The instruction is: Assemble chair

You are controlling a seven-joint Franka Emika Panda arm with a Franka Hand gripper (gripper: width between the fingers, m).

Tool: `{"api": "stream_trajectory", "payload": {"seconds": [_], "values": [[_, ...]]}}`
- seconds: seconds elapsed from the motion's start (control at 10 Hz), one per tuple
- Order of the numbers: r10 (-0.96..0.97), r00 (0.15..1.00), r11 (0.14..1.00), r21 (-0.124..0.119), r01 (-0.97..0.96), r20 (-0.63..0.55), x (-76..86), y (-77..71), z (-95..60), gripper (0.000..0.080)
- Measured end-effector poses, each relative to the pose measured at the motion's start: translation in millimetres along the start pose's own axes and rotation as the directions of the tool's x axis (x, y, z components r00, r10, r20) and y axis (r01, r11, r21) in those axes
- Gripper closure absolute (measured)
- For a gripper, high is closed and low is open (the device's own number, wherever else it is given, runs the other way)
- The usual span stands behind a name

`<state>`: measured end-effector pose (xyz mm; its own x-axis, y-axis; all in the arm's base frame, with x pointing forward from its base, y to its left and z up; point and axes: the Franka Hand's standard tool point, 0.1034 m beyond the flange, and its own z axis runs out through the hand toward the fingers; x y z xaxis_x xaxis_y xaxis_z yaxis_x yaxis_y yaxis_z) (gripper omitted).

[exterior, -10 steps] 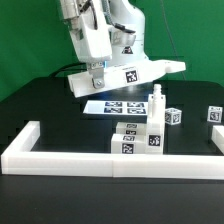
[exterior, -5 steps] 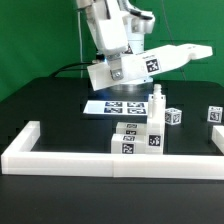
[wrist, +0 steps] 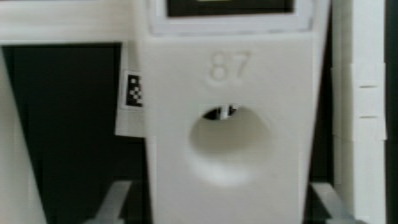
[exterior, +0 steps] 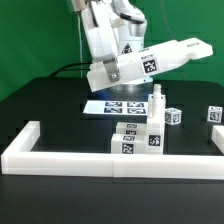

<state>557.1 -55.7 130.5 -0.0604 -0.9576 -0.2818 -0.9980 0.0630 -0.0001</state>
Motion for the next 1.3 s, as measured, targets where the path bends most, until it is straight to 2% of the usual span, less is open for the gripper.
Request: {"api": "stream_trajectory", "payload": {"seconds": [0.1,0.3,0.6,0.7,0.8,0.9,1.0,1.3], "values": [[0.096,0.995,0.995,0.0,-0.096,0.0,0.1,-2.0,-0.6,0.051],[0.128,0.992,0.992,0.02,-0.128,-0.011,1.8,-5.1,-0.4,0.051],[0.12,0.993,0.993,0.014,-0.12,-0.013,2.3,-3.8,2.9,0.051],[0.082,0.997,0.996,-0.017,-0.083,-0.014,0.3,-3.9,3.4,0.051],[0.039,0.999,0.997,-0.067,-0.039,0.001,-3.9,-8.3,0.5,0.051],[0.031,0.999,0.994,-0.104,-0.029,0.02,-7.0,-14.4,-1.6,0.051],[0.031,0.999,0.996,-0.084,-0.03,0.009,-4.8,-18.0,0.1,0.0509],[0.031,0.999,0.996,-0.089,-0.03,0.009,-4.9,-16.0,2.4,0.0509]]}}
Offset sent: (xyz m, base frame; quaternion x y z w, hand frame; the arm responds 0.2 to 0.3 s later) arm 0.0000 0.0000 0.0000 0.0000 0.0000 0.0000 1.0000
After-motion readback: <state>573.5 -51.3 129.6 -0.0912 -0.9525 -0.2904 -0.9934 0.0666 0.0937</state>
